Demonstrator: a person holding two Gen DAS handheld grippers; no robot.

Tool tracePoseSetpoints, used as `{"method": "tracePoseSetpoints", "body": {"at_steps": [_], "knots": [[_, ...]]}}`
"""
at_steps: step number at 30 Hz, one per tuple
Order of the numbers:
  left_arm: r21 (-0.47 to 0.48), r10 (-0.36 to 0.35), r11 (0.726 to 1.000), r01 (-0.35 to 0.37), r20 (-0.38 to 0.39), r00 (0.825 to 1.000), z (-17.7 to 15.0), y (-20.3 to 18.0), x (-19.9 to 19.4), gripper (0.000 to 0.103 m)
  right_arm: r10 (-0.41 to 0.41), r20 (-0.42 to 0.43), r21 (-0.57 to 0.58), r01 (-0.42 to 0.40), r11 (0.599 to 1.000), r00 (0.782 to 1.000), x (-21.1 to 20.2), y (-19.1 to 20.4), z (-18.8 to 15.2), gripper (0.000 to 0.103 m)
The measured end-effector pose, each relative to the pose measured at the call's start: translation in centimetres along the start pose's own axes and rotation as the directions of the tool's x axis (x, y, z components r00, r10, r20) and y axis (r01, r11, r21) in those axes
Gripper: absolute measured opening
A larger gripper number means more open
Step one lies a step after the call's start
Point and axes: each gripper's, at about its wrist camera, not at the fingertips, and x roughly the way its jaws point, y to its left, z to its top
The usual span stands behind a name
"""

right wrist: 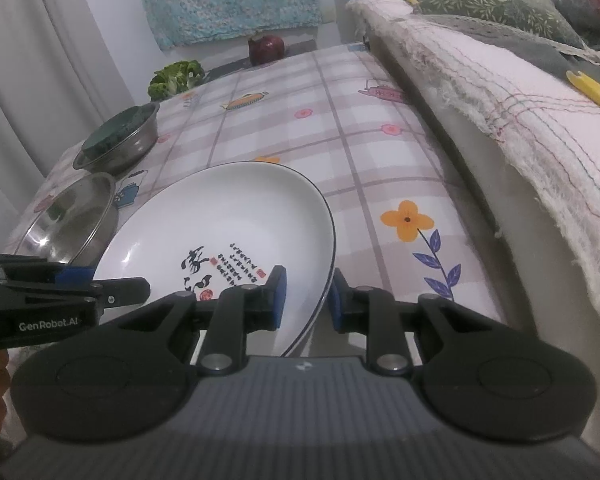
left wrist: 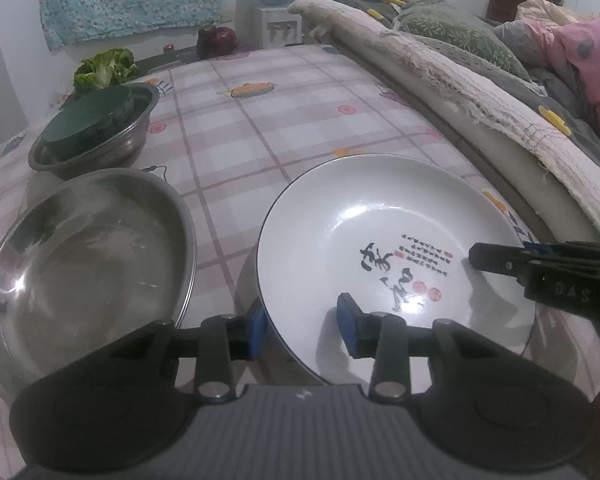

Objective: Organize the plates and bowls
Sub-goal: 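Lift the white plate with both grippers, then carry the white plate with both grippers toward the steel plate by the bowls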

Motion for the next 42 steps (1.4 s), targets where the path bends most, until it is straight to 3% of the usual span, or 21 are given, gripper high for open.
{"method": "tracePoseSetpoints", "body": {"at_steps": [16,42], "knots": [[0.018,-0.017,1.0,0.017,-0.001,1.0,0.3,-0.4,0.3,0.041,-0.025,0.026,-0.011,0.025,1.0,0.999,0.3,-0.4,0.5,0.021],[-0.05,-0.05,0.998,0.05,0.001,0.999,1.0,0.2,0.8,0.045,-0.021,0.044,0.014,0.021,1.0,0.999,0.3,-0.3,0.9,0.024]]}}
